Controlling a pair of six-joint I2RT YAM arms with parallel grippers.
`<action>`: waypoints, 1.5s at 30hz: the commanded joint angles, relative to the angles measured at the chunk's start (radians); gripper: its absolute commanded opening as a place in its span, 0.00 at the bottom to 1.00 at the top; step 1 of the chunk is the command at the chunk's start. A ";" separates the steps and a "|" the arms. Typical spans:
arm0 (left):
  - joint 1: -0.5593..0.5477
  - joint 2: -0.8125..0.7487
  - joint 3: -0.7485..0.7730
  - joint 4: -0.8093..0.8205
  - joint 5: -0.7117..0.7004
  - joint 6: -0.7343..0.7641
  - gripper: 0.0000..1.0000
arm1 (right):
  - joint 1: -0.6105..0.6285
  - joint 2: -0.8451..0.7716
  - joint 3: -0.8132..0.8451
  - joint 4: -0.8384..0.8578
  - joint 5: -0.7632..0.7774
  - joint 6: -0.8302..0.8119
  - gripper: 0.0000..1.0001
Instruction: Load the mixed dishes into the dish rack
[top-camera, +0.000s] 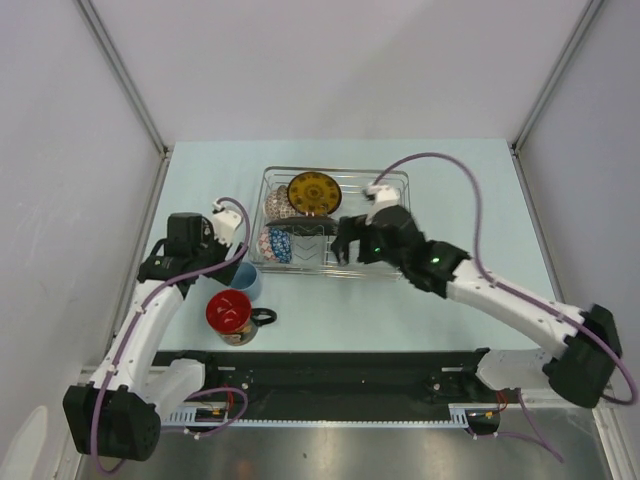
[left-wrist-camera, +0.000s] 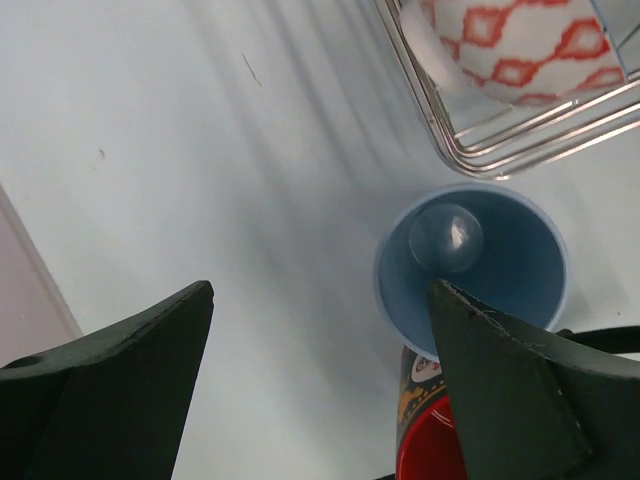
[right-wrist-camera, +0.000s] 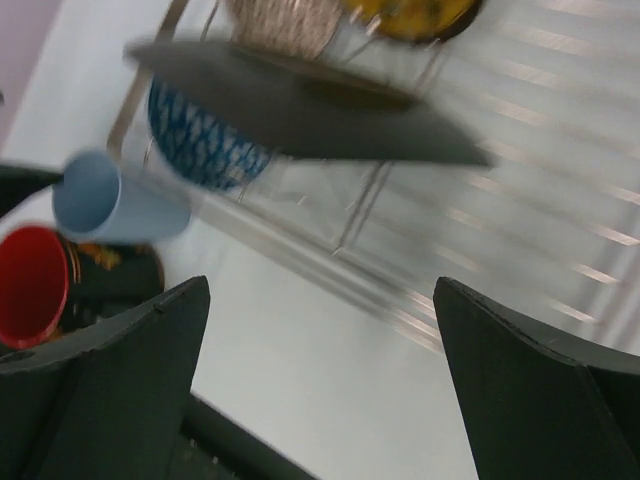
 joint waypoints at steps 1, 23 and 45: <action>0.007 -0.044 -0.030 -0.027 0.032 0.011 0.93 | 0.215 0.163 0.078 -0.015 0.127 0.086 1.00; 0.125 -0.143 -0.009 -0.060 0.092 0.033 0.94 | 0.439 0.909 0.866 -0.241 0.242 0.105 0.70; 0.239 -0.081 0.050 -0.067 0.167 0.043 0.94 | 0.363 0.948 0.807 -0.178 0.210 0.174 0.63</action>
